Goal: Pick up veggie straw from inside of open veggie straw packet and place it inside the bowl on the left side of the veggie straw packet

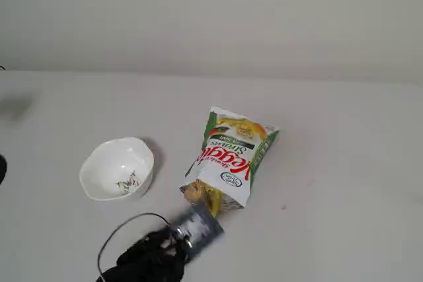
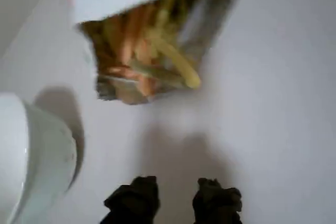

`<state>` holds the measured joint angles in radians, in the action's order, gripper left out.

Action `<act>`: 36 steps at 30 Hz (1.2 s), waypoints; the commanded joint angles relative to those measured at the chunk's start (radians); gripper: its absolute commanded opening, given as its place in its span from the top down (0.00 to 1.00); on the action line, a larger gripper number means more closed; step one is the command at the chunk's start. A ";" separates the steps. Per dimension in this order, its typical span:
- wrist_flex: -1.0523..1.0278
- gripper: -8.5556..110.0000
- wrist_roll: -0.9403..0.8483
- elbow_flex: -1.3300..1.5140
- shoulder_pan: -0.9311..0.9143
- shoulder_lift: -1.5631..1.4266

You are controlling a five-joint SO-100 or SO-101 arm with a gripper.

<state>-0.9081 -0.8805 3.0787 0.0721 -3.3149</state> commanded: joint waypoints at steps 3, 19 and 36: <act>0.319 0.77 -0.342 -0.025 -0.040 0.192; 0.655 0.76 -0.374 -0.551 -0.133 1.229; 0.721 0.76 -0.351 -0.738 -0.137 1.552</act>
<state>-0.2240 -1.2471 2.4237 -0.0568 -1.7856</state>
